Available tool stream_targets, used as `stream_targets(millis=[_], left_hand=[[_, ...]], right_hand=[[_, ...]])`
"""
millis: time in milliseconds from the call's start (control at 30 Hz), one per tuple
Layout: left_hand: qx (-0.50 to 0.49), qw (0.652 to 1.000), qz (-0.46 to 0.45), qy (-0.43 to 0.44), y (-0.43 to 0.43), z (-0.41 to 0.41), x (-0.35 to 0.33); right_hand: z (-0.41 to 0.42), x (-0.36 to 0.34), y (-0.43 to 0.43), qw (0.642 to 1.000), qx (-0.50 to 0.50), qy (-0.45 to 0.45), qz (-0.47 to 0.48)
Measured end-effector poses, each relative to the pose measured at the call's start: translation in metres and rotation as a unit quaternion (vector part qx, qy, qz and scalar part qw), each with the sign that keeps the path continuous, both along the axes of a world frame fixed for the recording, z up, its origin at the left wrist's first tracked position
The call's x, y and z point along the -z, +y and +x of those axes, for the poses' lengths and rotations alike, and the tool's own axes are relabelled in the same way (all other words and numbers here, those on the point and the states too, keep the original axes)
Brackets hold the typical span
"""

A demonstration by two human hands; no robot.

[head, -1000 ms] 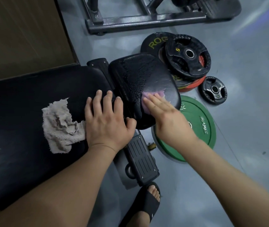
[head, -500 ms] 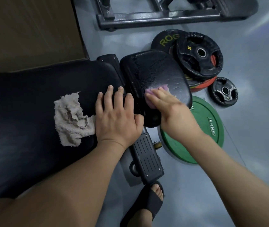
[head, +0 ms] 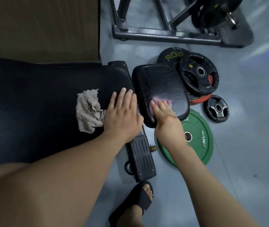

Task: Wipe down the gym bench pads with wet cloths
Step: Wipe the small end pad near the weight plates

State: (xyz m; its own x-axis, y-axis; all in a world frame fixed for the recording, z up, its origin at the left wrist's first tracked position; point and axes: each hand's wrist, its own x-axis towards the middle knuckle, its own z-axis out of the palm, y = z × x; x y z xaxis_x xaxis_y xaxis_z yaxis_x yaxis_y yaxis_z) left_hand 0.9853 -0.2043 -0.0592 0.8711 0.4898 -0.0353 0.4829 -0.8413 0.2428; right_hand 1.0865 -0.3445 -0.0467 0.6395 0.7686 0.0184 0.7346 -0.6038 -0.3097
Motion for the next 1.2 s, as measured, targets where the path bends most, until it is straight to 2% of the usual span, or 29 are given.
stream_targets(millis=[133, 367, 500, 600, 833, 1033, 1200], left_hand=[[0.023, 0.999, 0.023, 0.002, 0.012, -0.019, 0.006], [0.037, 0.999, 0.003, -0.009, 0.015, -0.020, 0.010], [0.042, 0.999, -0.003, -0.006, 0.016, -0.018, 0.009], [0.039, 0.999, -0.007, -0.012, 0.015, -0.018, 0.009], [0.033, 0.999, -0.009, -0.024, 0.014, -0.017, 0.007], [0.036, 0.999, -0.007, -0.022, 0.014, -0.017, 0.005], [0.038, 0.999, -0.009, -0.021, 0.013, -0.016, 0.005]], right_hand=[[-0.017, -0.005, 0.005, 0.998, -0.048, -0.008, -0.048], [0.030, -0.010, 0.054, 0.993, -0.086, -0.047, -0.064], [0.003, -0.011, 0.021, 0.985, -0.121, -0.046, -0.111], [-0.005, -0.016, 0.003, 0.983, -0.148, -0.038, -0.101], [0.052, -0.002, 0.081, 0.992, -0.094, -0.045, -0.070], [0.017, -0.009, 0.022, 0.986, -0.133, -0.048, -0.089], [0.046, 0.000, 0.069, 0.988, -0.119, -0.059, -0.074]])
